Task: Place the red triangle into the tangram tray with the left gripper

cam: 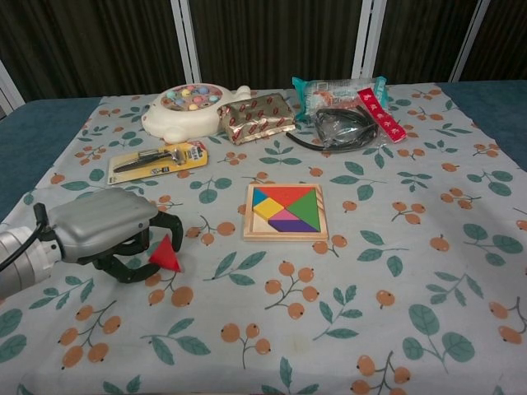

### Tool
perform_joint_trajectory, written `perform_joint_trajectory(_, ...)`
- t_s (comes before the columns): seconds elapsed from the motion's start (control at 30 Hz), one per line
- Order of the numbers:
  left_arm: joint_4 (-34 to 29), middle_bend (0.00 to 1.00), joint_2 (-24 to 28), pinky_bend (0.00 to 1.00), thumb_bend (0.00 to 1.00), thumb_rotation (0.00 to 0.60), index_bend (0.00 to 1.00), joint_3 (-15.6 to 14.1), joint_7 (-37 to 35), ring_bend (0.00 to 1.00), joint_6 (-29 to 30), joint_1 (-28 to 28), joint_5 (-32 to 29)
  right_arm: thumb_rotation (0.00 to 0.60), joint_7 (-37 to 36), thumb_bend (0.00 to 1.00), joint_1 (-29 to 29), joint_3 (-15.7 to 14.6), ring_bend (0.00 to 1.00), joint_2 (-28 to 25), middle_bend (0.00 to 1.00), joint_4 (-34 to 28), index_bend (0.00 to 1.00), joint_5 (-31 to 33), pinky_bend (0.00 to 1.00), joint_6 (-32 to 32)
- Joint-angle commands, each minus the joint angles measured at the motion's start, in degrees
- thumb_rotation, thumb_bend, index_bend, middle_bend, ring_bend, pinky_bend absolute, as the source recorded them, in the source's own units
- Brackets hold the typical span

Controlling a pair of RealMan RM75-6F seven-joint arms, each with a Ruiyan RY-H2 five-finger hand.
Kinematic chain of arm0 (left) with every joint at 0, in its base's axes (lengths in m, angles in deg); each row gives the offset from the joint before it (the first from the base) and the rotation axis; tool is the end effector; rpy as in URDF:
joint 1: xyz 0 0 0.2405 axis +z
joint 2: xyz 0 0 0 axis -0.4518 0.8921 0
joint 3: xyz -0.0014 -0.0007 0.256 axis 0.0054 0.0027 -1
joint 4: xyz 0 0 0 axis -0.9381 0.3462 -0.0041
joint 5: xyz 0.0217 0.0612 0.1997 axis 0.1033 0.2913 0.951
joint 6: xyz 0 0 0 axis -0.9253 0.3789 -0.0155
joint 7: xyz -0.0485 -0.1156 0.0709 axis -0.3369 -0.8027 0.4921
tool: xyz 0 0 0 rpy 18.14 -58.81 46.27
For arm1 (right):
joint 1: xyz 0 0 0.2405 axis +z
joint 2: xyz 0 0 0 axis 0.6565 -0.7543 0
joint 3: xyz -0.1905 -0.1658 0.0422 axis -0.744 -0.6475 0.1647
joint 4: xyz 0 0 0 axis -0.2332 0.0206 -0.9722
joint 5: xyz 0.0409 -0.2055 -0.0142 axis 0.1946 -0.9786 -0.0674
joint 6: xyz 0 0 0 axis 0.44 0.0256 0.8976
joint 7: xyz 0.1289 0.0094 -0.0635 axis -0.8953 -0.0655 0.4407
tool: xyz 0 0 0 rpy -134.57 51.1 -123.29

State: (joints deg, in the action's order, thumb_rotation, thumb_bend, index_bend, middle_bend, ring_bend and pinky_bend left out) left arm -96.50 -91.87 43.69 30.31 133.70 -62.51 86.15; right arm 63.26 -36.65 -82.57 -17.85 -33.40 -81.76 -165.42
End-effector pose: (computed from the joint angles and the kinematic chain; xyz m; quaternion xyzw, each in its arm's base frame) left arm -0.1863 0.2833 -0.0538 -0.8318 -0.2770 -0.3207 0.3586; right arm -0.2947 -0.1565 0.1396 0.6668 -0.3754 0.3648 0.5304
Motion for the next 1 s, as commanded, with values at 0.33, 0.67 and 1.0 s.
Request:
perform_joint_trajectory(0.33,-4.0,1.00,-2.8,1.00,0.37,0.600,0.60,6.3,3.4,1.00,0.7,-2.9,-4.5,0.600,-0.6,0.16,0.3,-0.6,0.00,-0.4,0.00,-0.1,0.00,-1.0,0.00,0.5)
perform_joint_trajectory(0.67,-3.0,1.00,-9.8,1.00,0.37,0.600,0.60,12.1,9.5,1.00,-1.9,-7.0,-17.3,0.600,-3.9,0.16,0.7,-1.1,0.00,-1.8,0.00,0.3,0.00,-2.0,0.00,0.6)
perform_joint_trajectory(1.0,0.9,1.00,-16.1,1.00,0.37,0.600,0.59,13.7,17.3,1.00,1.2,-9.8,-24.5,0.600,-8.2,0.16,0.8,-1.8,0.00,-3.4,0.00,1.2,0.00,-3.5,0.00,-0.3)
